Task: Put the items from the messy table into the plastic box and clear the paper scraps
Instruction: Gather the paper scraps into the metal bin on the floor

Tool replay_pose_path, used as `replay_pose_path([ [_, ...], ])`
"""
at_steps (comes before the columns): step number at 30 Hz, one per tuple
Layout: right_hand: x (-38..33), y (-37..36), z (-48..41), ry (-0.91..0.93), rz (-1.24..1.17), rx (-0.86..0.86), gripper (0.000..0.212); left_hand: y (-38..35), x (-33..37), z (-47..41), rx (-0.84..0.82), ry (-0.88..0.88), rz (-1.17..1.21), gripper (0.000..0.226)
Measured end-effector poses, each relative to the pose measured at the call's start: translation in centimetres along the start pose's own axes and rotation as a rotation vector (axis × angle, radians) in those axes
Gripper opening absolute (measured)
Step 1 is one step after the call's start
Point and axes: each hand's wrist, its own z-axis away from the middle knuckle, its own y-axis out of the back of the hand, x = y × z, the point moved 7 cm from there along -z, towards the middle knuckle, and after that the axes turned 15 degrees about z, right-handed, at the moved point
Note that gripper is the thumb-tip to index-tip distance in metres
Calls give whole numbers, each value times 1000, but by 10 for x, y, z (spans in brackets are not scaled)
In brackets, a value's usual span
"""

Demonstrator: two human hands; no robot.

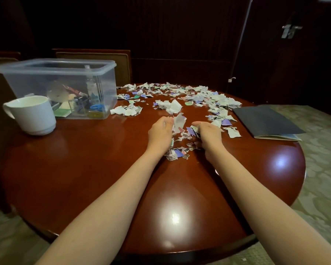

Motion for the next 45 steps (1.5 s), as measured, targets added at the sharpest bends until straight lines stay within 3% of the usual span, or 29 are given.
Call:
replay_pose_path([
  [5,-7,-24,20,-165,-366,-134,34,-3,-5,4,11,183,319,27],
  [9,-13,-48,35,-281,-721,-232,16,-5,-9,9,34,305,522,22],
  [12,-21,-62,44,-293,-822,-270,17,-3,-11,18,77,448,688,16],
  [16,-30,-74,59,-312,-842,-254,13,13,-14,21,164,507,729,13],
  [24,-49,-103,79,-291,-812,-271,14,52,-15,27,298,484,745,21],
  [28,-59,-121,84,-260,-821,-301,15,70,-14,28,338,454,756,13],
  [33,-71,-147,96,-235,-824,-329,19,102,-21,25,388,400,669,24],
  [45,-108,-234,160,-205,-828,-538,21,215,-35,45,585,312,631,26],
])
